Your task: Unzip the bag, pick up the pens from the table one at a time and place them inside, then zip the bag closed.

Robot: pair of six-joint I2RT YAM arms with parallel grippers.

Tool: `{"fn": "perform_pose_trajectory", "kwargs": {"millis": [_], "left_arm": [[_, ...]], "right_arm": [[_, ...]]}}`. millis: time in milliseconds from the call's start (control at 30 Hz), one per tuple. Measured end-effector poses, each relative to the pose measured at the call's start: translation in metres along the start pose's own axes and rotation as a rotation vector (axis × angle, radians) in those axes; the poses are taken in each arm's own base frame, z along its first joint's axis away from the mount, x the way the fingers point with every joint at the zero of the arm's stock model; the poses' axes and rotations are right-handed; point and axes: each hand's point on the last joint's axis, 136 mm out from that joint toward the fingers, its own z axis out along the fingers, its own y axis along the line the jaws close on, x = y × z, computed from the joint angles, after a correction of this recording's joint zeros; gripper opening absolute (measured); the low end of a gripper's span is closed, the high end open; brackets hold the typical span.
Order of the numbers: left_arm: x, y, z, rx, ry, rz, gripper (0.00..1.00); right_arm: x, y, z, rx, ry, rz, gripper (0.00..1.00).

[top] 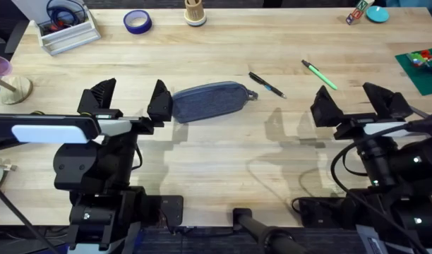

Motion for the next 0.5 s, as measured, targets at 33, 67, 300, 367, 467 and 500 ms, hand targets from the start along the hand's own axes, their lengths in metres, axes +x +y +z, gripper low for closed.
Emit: {"fn": "perform_pose_trajectory", "kwargs": {"millis": [33,67,300,367,467,500], "left_arm": [[0.0000,0.0000,0.0000,0.000,0.000,0.000,0.995],[0.0000,0.0000,0.0000,0.000,0.000,0.000,0.995],[0.0000,0.0000,0.0000,0.000,0.000,0.001,0.995],[0.0000,0.0001,0.0000,0.000,0.000,0.001,0.995],[0.0000,0.0001,0.0000,0.000,0.000,0.001,0.995],[0.0000,0.0001,0.0000,0.000,0.000,0.001,0.995]], "right_arm": [[0.0000,0.0000,0.0000,0.000,0.000,0.000,0.995],[0.0000,0.0000,0.0000,0.000,0.000,0.000,0.995],[0.0010,0.0001,0.0000,0.000,0.005,0.000,0.996],[0.0011,0.0001,0.0000,-0.001,0.005,0.000,0.996],[0.0010,0.0001,0.0000,-0.001,0.004,0.000,0.996],[0.0008,0.0001,0.0000,-0.001,0.003,0.000,0.996]]}}
